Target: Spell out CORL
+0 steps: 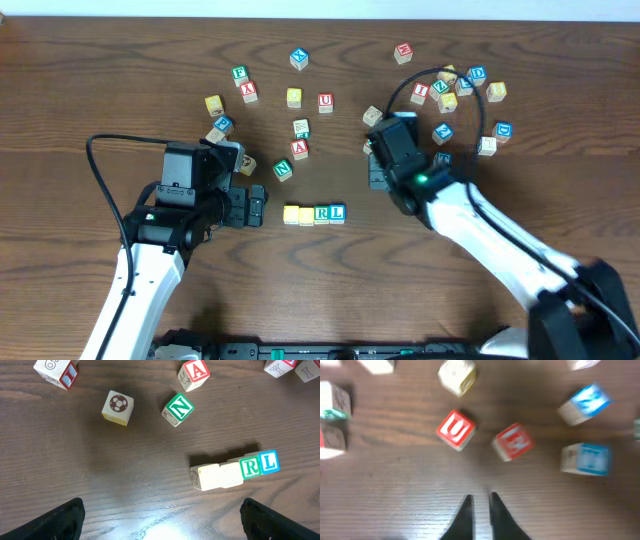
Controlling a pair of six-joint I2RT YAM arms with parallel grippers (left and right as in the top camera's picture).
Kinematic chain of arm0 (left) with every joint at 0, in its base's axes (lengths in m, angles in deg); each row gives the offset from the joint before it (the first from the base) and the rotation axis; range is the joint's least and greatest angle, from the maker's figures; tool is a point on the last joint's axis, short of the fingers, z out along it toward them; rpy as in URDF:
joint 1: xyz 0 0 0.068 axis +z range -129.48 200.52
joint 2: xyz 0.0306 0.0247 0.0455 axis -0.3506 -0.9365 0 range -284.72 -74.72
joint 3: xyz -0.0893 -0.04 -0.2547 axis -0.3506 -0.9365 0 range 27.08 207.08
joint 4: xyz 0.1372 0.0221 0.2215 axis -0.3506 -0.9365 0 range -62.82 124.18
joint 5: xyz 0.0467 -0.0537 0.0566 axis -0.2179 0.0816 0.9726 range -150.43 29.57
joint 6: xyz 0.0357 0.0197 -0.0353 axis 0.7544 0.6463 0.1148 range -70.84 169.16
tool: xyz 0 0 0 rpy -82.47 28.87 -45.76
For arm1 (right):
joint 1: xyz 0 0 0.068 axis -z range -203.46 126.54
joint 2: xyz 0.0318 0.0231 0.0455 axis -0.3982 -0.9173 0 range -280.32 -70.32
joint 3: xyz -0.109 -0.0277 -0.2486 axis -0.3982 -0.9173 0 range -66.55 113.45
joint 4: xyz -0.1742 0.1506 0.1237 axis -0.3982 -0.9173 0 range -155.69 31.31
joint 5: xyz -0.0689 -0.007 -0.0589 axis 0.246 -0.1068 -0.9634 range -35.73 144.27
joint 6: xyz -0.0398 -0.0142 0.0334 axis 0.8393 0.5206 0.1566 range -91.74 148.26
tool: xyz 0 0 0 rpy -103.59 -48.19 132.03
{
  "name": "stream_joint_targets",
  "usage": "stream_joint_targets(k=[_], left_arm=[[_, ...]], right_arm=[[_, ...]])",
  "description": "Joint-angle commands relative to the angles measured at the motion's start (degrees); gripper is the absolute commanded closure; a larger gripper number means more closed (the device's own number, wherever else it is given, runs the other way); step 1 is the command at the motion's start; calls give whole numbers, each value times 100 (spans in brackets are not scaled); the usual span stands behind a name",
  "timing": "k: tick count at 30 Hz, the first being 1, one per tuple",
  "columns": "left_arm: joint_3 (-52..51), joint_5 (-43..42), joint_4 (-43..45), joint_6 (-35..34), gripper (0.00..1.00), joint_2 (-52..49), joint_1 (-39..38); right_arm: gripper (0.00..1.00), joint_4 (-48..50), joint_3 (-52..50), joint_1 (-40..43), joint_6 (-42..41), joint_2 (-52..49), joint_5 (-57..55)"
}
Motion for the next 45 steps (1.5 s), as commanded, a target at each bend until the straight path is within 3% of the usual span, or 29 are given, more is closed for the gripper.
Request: stream_joint_targets(k=[1, 4, 5, 45], left_arm=[[-2, -26, -15, -4, 2, -11, 26], [-2, -26, -15, -4, 2, -11, 26], [-2, -26, -15, -4, 2, -11, 26], [-2, -26, -15, -4, 2, -11, 26]], right_arm=[[75, -199, 79, 31, -15, 560, -739], [16, -306, 79, 28, -13, 855, -911], [2, -337, 79, 28, -13, 966, -909], [1, -415, 79, 28, -15, 1207, -841]])
